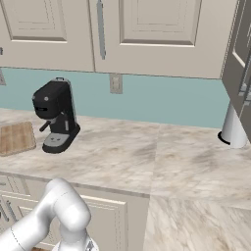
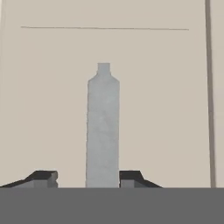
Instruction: Open the drawer on the left and place the cutting tools on the cutting board.
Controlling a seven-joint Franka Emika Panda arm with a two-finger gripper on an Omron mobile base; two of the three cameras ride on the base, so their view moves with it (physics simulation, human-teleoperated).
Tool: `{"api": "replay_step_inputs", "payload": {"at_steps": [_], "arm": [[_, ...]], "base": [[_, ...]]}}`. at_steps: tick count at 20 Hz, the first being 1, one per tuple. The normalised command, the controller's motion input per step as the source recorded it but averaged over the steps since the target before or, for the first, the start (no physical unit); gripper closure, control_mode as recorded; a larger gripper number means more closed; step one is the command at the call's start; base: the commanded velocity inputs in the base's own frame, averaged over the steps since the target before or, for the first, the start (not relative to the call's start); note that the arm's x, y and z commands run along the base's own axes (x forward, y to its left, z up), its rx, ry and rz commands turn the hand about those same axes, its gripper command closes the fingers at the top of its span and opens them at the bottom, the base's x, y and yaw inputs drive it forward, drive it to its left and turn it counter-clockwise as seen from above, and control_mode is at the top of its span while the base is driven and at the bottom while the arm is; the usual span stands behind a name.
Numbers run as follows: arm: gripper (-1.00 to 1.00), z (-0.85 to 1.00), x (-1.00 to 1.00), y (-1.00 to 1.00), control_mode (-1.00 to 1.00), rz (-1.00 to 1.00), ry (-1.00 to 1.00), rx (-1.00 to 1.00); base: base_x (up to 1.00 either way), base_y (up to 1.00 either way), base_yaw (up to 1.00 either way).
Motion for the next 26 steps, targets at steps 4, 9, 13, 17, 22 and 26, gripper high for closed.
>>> {"api": "replay_step_inputs", "payload": {"at_steps": [4,9,13,17,22,26], "arm": [[1.00,0.42,0.18,0.26,-1.00,0.00,-0.02,0.01],[1.00,0.46,0.23,0.32,-1.00,0.00,0.00,0.00],[1.00,0.38,0.16,0.29,-1.00,0.00,-0.02,0.00],[1.00,0.43,0.00,0.31,-1.00,0.00,-0.04,0.00],[1.00,0.45,-0.27,0.44,-1.00,0.00,-0.05,0.00],[1.00,0.42,-0.56,0.43,-1.00,0.00,-0.06,0.00]], "base": [[0.00,0.00,0.00],[0.00,0.00,0.00],[0.00,0.00,0.00],[0.00,0.00,0.00],[0.00,0.00,0.00],[0.00,0.00,0.00]]}}
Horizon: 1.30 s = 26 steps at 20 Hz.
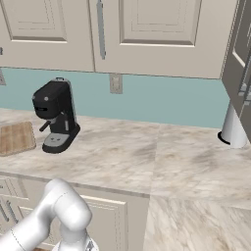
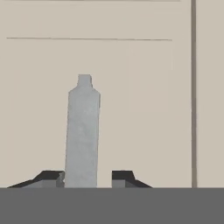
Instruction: Open the drawer on the left and place the cutting tools on the cutting board.
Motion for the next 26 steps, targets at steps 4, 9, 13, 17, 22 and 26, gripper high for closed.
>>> {"api": "replay_step_inputs", "payload": {"at_steps": [4,9,13,17,22,26], "arm": [[1.00,0.41,-0.69,0.45,-1.00,0.00,-0.06,0.00],[1.00,0.39,-0.84,0.43,-1.00,0.00,-0.04,0.00],[1.00,0.33,-0.97,0.36,-1.00,0.00,-0.01,0.00],[1.00,0.26,-1.00,0.33,-1.00,0.00,0.00,0.00],[1.00,0.30,-1.00,0.32,-1.00,0.00,0.00,0.00],[1.00,0.31,-0.92,0.32,-1.00,-0.01,0.00,0.00]], "base": [[0.00,0.00,0.00],[0.00,0.00,0.00],[0.00,0.00,0.00],[0.00,0.00,0.00],[0.00,0.00,0.00],[0.00,0.00,0.00]]}}
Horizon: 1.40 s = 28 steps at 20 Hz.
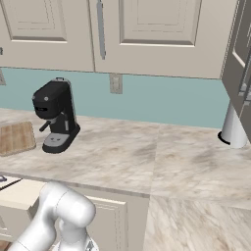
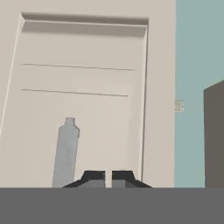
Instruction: Open the drawer on the left and place the cutting tools on the cutting board.
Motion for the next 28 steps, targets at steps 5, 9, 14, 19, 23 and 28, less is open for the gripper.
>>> {"api": "replay_step_inputs", "payload": {"at_steps": [5,9,14,19,23,28], "arm": [[-1.00,0.26,-0.47,0.22,-1.00,-0.04,0.00,0.00],[-1.00,0.39,-0.54,0.00,-1.00,-0.04,0.01,0.07],[-1.00,0.97,-0.62,0.00,-1.00,-0.07,0.01,0.25],[-1.00,1.00,0.08,-0.07,-1.00,-0.15,0.11,0.28],[-1.00,0.97,0.55,-0.22,-1.00,-0.22,0.20,0.25],[-1.00,0.73,0.69,-0.31,-1.00,-0.28,0.25,0.22]], "base": [[0.00,0.00,0.00],[0.00,0.00,0.00],[0.00,0.00,0.00],[0.00,0.00,0.00],[0.00,0.00,0.00],[0.00,0.00,0.00]]}}
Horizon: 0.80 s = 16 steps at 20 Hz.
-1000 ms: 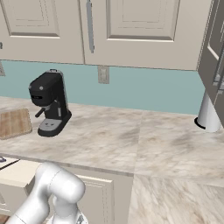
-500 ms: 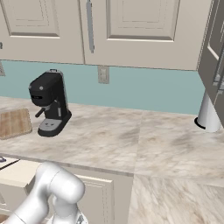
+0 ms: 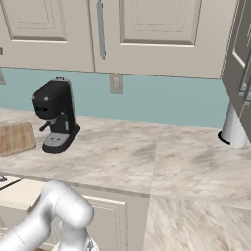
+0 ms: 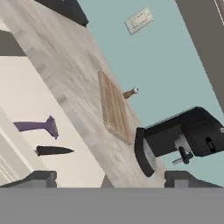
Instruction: Open the drawer on the left and place the cutting tools on the cutting board.
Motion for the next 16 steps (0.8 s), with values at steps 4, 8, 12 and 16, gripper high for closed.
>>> {"api": "replay_step_inputs", "payload": {"at_steps": [4,8,12,16], "arm": [[-1.00,0.38,0.55,-0.36,-1.00,-0.30,0.27,0.19],[-1.00,0.02,0.23,-0.67,-1.00,-0.31,0.23,0.13],[-1.00,-0.13,0.17,-0.86,-1.00,-0.34,0.20,0.08],[-1.00,-0.44,0.13,-0.84,-1.00,-0.31,0.13,0.06]], "base": [[0.00,0.00,0.00],[0.00,0.00,0.00],[0.00,0.00,0.00],[0.00,0.00,0.00]]}}
